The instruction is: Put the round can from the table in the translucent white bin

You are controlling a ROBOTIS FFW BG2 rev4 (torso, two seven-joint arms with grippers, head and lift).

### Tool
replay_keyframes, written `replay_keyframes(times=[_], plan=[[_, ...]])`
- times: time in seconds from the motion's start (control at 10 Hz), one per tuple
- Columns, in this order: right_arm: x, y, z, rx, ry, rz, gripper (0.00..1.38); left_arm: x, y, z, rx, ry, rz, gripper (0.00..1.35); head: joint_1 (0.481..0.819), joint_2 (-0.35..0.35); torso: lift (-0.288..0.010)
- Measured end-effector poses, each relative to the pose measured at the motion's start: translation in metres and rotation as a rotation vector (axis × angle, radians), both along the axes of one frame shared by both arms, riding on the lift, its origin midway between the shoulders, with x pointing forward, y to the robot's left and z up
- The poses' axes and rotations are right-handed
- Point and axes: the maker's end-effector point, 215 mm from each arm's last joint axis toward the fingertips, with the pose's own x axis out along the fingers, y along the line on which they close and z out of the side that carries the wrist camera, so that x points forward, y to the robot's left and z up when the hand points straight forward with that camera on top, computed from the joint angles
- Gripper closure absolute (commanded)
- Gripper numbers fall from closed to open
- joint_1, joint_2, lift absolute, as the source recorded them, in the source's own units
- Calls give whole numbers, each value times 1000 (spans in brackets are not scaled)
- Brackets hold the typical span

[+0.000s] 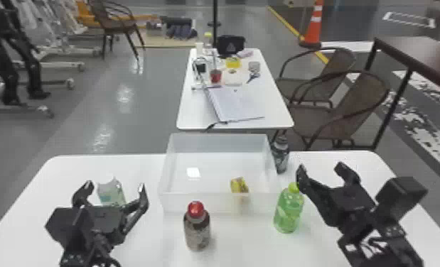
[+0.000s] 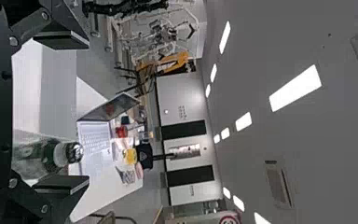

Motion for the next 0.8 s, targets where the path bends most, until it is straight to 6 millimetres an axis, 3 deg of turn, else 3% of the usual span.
replay_keyframes(times=[0.2, 0.6, 0.8], plan=[[-24, -11, -25, -7, 42, -40, 282, -1, -1, 1, 6, -4, -2, 105, 549, 0, -100], [-51, -24, -64, -12, 100, -98, 298, -3, -3, -1, 11, -1, -5, 105, 549, 0, -100], [-56, -25, -66, -17, 99, -114, 298, -3, -5, -2, 13, 1, -7, 105, 549, 0, -100]])
